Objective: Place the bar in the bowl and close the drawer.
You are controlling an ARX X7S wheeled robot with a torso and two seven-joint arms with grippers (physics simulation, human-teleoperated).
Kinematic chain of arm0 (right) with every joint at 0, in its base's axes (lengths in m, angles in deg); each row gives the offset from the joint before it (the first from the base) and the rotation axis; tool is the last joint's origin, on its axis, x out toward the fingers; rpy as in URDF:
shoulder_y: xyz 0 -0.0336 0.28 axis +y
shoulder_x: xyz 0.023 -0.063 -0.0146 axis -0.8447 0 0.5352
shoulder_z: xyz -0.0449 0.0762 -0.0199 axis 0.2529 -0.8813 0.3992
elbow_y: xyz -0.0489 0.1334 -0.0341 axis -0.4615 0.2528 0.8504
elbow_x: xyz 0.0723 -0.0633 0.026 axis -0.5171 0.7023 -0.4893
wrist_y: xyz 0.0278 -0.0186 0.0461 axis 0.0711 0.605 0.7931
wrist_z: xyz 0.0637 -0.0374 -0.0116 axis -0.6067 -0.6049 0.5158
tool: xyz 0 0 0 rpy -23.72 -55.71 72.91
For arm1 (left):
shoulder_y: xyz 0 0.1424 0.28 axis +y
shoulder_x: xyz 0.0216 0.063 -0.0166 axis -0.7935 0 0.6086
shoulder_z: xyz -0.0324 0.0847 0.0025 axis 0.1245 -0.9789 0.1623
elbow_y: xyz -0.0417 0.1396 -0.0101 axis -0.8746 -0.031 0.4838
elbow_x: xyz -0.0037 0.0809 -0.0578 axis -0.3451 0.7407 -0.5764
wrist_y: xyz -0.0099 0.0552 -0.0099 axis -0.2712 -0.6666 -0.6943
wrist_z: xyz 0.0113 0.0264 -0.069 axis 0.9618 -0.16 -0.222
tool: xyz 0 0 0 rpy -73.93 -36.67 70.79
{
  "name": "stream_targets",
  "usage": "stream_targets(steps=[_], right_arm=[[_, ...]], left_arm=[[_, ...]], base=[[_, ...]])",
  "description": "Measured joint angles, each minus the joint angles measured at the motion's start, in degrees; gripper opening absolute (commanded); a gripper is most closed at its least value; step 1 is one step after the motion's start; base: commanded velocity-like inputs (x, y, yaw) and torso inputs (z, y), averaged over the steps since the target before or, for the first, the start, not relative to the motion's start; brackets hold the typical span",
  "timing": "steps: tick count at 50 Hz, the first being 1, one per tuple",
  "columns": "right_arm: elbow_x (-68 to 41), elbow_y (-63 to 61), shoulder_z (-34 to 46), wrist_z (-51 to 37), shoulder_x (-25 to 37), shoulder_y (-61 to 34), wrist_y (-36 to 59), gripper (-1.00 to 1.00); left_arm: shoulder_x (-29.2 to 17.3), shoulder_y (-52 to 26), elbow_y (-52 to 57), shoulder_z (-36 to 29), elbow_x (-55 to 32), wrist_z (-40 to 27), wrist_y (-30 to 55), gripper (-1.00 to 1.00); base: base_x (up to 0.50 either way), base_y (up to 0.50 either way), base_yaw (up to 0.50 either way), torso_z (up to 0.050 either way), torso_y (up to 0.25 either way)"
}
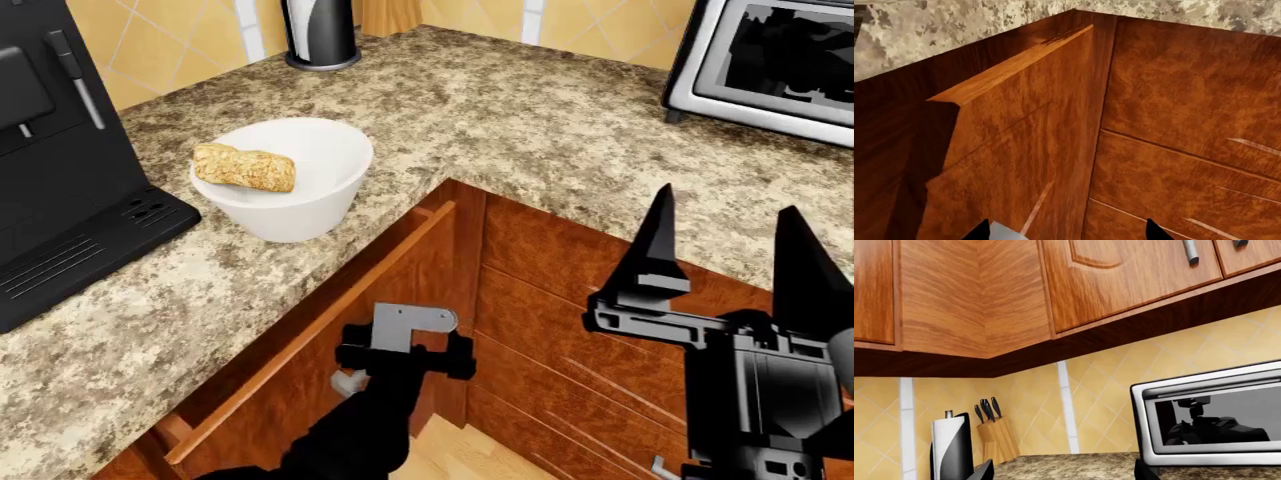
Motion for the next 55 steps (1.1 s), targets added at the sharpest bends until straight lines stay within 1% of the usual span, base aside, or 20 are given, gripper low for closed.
stream_targets(steps=[10, 14, 23, 41, 44, 47, 50, 55], right_arm=[[-0.10, -0.03, -0.32, 0.30, -0.18, 0.19, 0.28, 1.00], [-0.17, 0.02, -0.45, 0.45, -0.29, 0.25, 0.38, 1.00], [-0.32, -0.08, -0.74, 0.70, -0.43, 0.35, 0.67, 1.00], [-0.41, -0.34, -1.32, 1.09, -0.46, 0.74, 0.98, 1.00], [-0.45, -0.33, -1.43, 1.19, -0.48, 0.79, 0.99, 1.00], [-0.48, -0.32, -1.55, 1.28, -0.49, 0.85, 1.01, 1.00], [-0.50, -0.32, -1.65, 1.38, -0.52, 0.90, 1.04, 1.00], [-0.53, -0.34, -1.78, 1.53, -0.64, 0.95, 1.19, 1.00]], left_arm=[[0.00, 0.55, -3.15, -0.28, -2.30, -3.03, -1.74, 1.00], [0.00, 0.59, -4.16, -0.71, -1.94, -4.28, -1.69, 1.00], [0.00, 0.31, -6.96, -1.21, -0.91, -6.64, 0.15, 1.00], [0.00, -0.05, -13.29, -0.09, -1.86, -8.47, 3.46, 1.00], [0.00, 0.00, -13.96, 1.65, -0.29, -9.40, 4.32, 1.00], [0.00, 0.18, -14.48, 4.95, 2.70, -10.16, 5.41, 1.00], [0.00, 0.48, -14.84, 9.91, 7.39, -10.64, 6.76, 1.00], [0.00, 1.32, -14.74, 19.20, 17.63, -10.28, 9.28, 1.00]], base=[[0.00, 0.00, 0.00, 0.000, 0.000], [0.00, 0.00, 0.00, 0.000, 0.000], [0.00, 0.00, 0.00, 0.000, 0.000], [0.00, 0.00, 0.00, 0.000, 0.000], [0.00, 0.00, 0.00, 0.000, 0.000], [0.00, 0.00, 0.00, 0.000, 0.000], [0.00, 0.00, 0.00, 0.000, 0.000], [0.00, 0.00, 0.00, 0.000, 0.000]])
